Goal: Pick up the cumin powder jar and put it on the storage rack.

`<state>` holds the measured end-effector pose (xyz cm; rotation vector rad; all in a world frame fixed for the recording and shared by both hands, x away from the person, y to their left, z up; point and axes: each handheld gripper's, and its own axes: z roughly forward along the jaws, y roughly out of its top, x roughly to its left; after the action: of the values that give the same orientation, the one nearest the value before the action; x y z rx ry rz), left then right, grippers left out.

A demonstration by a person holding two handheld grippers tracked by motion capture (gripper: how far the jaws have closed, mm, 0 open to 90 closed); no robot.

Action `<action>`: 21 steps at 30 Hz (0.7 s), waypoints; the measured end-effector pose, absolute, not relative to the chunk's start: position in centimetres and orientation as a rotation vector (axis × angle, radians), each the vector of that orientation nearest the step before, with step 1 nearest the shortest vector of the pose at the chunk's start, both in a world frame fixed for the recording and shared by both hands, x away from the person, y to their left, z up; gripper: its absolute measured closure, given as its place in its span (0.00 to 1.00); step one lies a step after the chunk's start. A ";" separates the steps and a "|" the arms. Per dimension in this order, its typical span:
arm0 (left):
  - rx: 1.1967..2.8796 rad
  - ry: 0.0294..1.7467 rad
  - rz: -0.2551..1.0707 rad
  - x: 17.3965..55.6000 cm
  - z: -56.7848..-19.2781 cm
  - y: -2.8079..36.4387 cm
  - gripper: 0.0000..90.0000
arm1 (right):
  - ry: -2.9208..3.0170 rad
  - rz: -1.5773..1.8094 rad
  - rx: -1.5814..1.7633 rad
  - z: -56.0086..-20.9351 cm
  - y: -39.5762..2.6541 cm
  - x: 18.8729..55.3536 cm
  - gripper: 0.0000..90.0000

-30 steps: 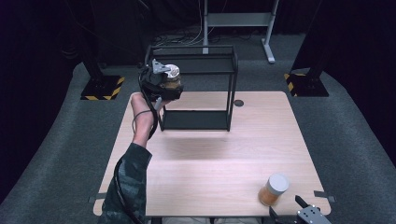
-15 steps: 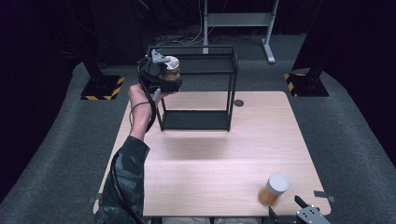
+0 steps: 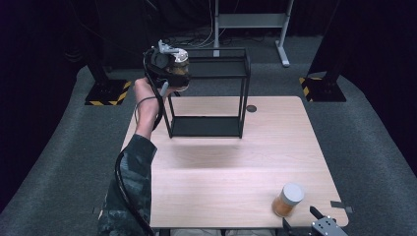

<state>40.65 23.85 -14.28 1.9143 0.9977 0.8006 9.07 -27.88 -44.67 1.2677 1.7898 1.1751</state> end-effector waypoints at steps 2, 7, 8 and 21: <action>1.917 1.007 0.801 41.0 -13.7 23.8 0.34 | 1.788 1.177 1.267 -44.7 -27.9 9.1 0.00; 1.917 1.028 0.805 41.6 -12.9 23.6 0.34 | 1.789 1.181 1.268 -44.8 -28.0 9.1 0.00; 1.916 1.034 0.804 41.8 -12.8 23.6 0.34 | 1.791 1.180 1.267 -44.8 -28.0 9.1 0.00; 1.856 1.137 0.767 44.5 -12.7 24.3 0.34 | 1.790 1.181 1.274 -44.9 -28.1 9.1 0.00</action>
<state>44.46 24.28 -12.66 1.8555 1.1374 0.7670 9.14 -28.06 -44.86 1.2739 1.7896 1.1814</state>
